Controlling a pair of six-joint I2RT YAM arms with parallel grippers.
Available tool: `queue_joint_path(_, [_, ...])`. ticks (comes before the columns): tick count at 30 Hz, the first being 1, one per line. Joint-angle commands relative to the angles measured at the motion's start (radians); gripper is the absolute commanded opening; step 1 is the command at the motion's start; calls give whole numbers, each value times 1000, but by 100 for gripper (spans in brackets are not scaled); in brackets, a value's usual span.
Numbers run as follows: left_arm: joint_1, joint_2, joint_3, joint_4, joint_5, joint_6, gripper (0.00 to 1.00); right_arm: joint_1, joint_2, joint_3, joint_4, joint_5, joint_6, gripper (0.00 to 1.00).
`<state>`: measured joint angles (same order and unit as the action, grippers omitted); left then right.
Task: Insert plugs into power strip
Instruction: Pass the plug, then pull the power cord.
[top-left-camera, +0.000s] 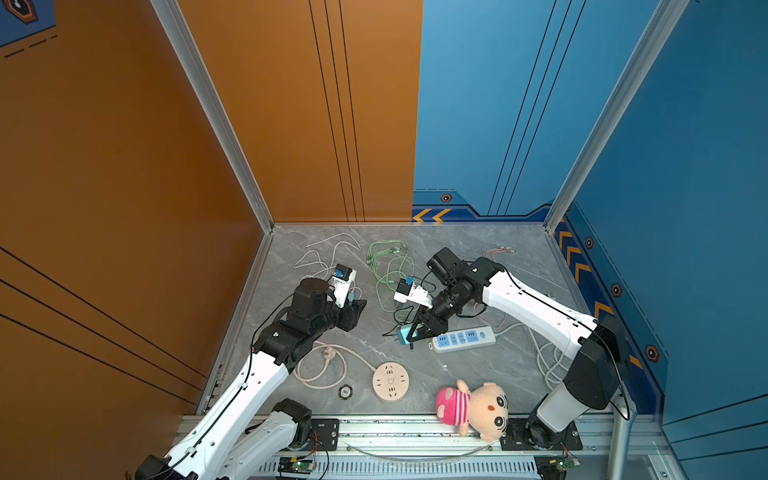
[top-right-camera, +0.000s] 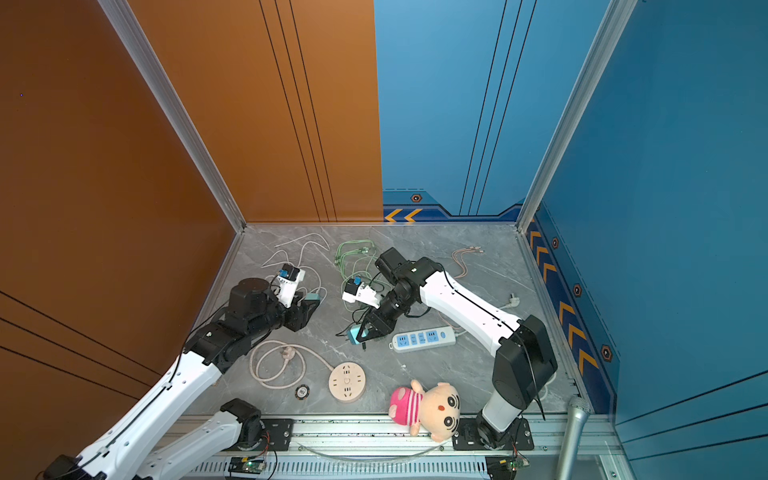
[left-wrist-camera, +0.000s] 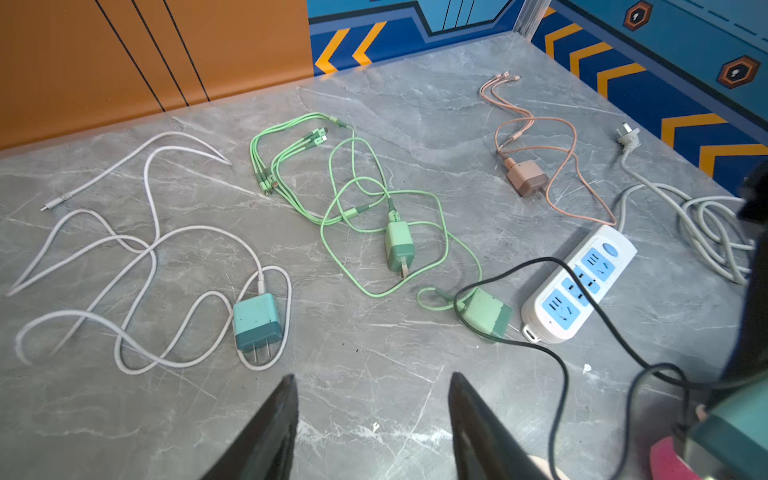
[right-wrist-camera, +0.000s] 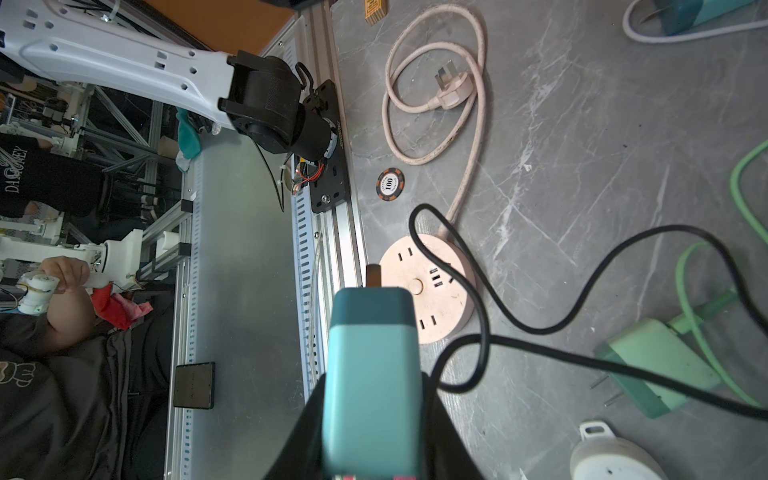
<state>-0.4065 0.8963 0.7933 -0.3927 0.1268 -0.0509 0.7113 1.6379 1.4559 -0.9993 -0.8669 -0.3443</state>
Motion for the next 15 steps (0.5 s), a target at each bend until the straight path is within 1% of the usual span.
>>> queue_joint_path(1, [0, 20, 12, 35, 65, -38, 58, -3, -42, 30, -45, -58, -38, 0])
queue_joint_path(4, [-11, 51, 19, 46, 150, -47, 58, -3, -38, 38, -45, -67, -38, 0])
queue_joint_path(6, [-48, 63, 13, 46, 173, -14, 59, -2, -33, 50, -45, -80, -32, 0])
queue_joint_path(8, [-102, 74, -2, 48, 169, 29, 60, -2, -29, 61, -48, -108, -31, 0])
queue_joint_path(10, [-142, 90, -17, 65, 158, 45, 60, -3, -32, 66, -48, -138, -32, 0])
queue_joint_path(15, [-151, 137, -64, 183, 214, 21, 62, -2, -49, 64, -48, -181, -17, 0])
